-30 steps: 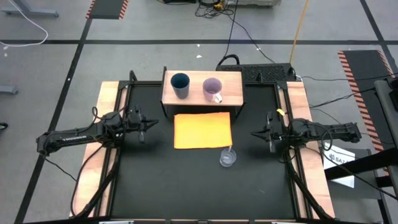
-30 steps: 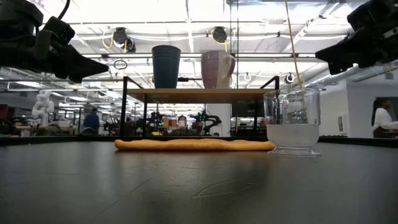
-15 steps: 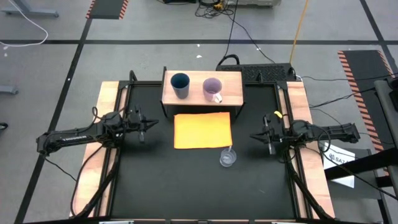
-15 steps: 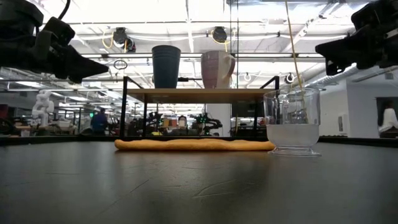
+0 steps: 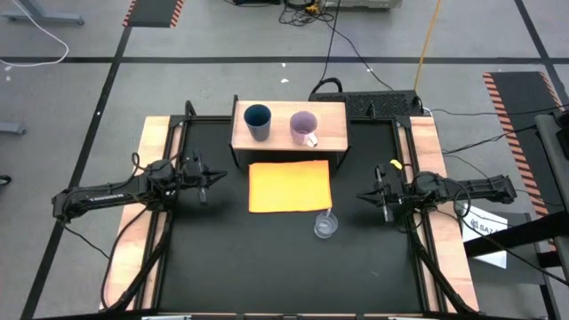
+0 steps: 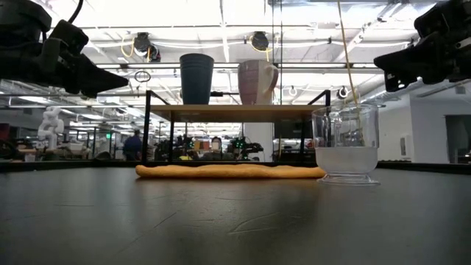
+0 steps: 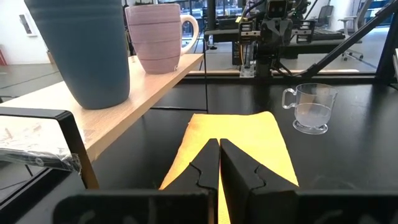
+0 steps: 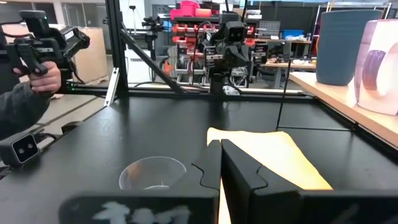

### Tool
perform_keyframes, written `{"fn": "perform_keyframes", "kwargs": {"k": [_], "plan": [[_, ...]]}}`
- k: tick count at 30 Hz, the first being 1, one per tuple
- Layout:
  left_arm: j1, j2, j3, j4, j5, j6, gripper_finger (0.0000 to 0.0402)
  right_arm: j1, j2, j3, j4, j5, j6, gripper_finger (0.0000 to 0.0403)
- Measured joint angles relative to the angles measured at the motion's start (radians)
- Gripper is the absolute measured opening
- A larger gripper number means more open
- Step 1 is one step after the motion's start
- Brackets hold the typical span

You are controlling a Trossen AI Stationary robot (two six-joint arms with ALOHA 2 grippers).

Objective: Stack small to large cups/mugs on shelf
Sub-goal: Put the transparent mug on the shelf

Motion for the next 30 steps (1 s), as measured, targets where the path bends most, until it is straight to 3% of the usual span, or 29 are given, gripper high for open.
{"fn": "perform_keyframes", "kwargs": {"k": [20, 30], "plan": [[0.0, 0.0, 0.0, 0.001, 0.008, -0.024, 0.0017, 0.0, 0.034, -0.002, 0.031, -0.051, -0.007, 0.0], [0.0, 0.0, 0.0, 0.0, 0.012, -0.02, 0.0017, 0.0, 0.045, -0.002, 0.126, -0.06, 0.097, 0.0]]}}
